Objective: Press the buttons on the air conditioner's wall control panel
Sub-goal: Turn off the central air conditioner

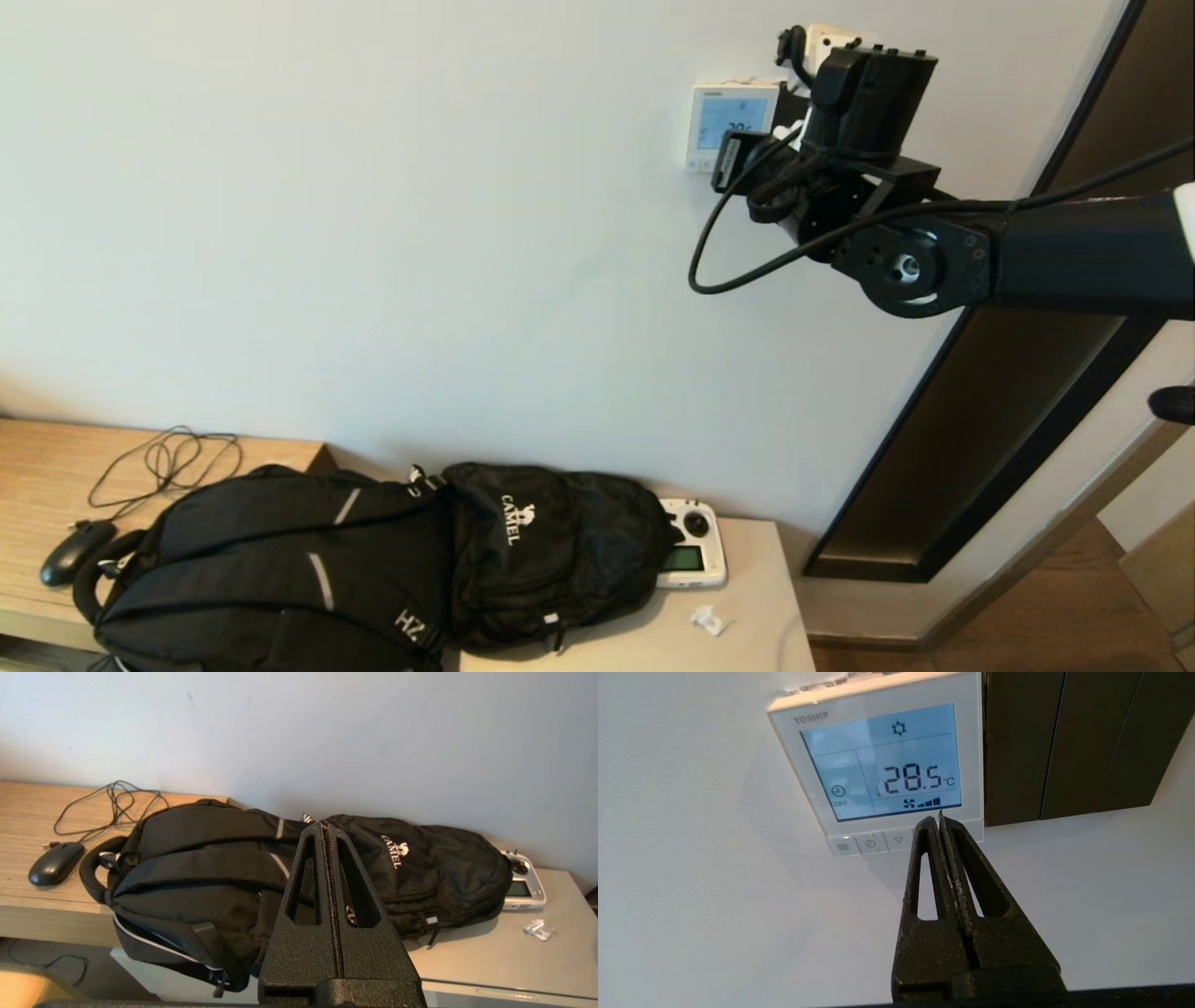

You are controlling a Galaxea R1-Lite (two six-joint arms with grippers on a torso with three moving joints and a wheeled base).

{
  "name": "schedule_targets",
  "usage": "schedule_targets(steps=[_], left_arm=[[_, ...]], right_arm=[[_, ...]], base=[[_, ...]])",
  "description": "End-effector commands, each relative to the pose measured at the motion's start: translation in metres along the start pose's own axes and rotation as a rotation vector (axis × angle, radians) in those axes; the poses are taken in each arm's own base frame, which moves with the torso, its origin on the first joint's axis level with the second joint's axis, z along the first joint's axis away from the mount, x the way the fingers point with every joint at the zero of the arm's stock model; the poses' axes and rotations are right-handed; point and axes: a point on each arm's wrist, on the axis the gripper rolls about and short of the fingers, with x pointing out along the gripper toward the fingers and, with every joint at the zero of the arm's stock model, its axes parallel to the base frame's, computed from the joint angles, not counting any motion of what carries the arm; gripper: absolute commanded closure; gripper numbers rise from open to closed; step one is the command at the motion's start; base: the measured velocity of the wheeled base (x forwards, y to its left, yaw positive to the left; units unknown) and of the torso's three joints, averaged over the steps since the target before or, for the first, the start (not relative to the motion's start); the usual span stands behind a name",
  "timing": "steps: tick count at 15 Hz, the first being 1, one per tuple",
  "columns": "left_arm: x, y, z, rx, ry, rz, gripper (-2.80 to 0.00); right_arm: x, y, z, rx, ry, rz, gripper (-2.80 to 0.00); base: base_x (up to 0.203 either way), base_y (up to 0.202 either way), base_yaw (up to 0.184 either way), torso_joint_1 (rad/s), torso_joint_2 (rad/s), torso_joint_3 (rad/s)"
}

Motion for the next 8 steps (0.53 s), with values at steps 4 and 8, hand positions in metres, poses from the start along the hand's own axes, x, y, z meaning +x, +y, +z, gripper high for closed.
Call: schedule_targets(steps=[4, 8], left_arm=[[0.0000, 0.0000, 0.0000, 0.000, -0.001, 0.000, 0.00], [0.0000, 0.0000, 0.0000, 0.000, -0.001, -0.001, 0.00]], right_arm=[[0.0135, -0.0033, -0.0174, -0.021, 0.016, -0.021, 0.00], [0.0185, -0.0085, -0.0214, -0.027, 0.019, -0.036, 0.00]], base=[[0.000, 0.000, 0.000, 0.000, 0.00, 0.000], [0.000, 0.000, 0.000, 0.000, 0.00, 0.000]])
